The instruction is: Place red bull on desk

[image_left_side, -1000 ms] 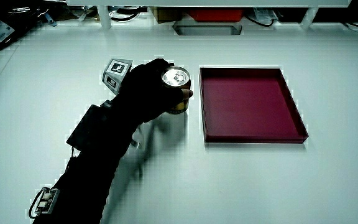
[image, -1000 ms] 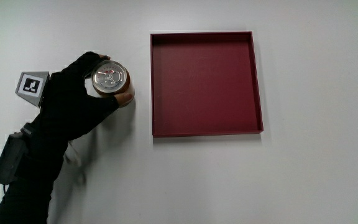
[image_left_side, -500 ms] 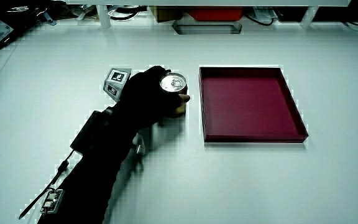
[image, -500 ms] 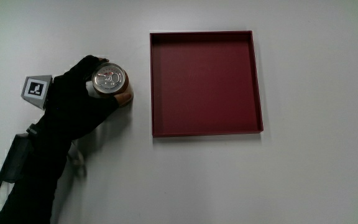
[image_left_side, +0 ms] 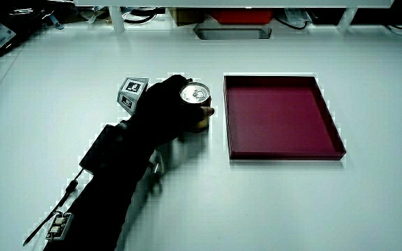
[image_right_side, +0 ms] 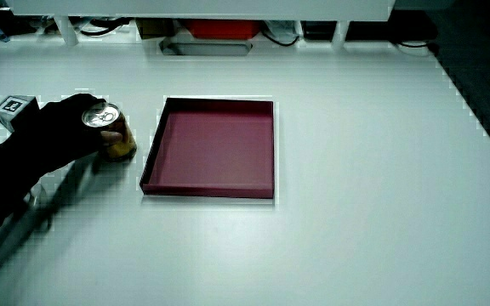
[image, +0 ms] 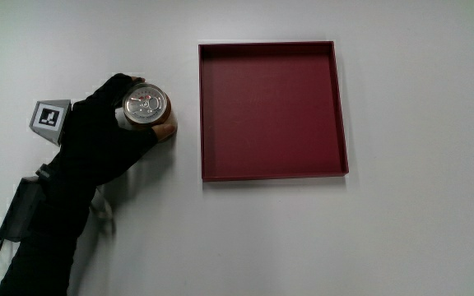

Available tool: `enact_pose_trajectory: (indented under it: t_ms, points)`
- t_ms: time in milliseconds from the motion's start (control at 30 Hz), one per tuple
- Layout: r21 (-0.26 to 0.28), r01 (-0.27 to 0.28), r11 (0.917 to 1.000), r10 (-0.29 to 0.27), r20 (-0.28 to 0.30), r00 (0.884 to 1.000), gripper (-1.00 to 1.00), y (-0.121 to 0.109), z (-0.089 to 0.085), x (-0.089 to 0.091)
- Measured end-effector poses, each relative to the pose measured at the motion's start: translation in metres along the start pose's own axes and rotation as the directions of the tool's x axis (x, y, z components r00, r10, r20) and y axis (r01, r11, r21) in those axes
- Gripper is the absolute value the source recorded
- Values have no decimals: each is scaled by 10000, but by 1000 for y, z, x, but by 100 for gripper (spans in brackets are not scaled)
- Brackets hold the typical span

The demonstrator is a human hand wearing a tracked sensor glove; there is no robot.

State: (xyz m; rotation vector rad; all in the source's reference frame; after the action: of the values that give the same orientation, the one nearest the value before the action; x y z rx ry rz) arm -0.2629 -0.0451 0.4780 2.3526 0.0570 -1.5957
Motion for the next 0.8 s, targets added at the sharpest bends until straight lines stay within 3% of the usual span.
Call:
enact_pose_trajectory:
  t_ms: [133,267,333,567,767,800]
  points:
    - [-61,40,10000,-38,301,9995,-70,-2,-1,-1]
    - [-129,-432,9990,429,-291,9987,-90,-11,-2,-4]
    - [151,-614,9980,622,-592,9963,-100,-22,-1,-4]
    - [1166,-1176,9862,1354,-1591,9779,-100,-62,3,-2]
    - [1628,-283,9862,506,-1343,9897,-100,-101,-2,5]
    - [1625,-232,9864,345,-674,9971,-100,-105,-6,16]
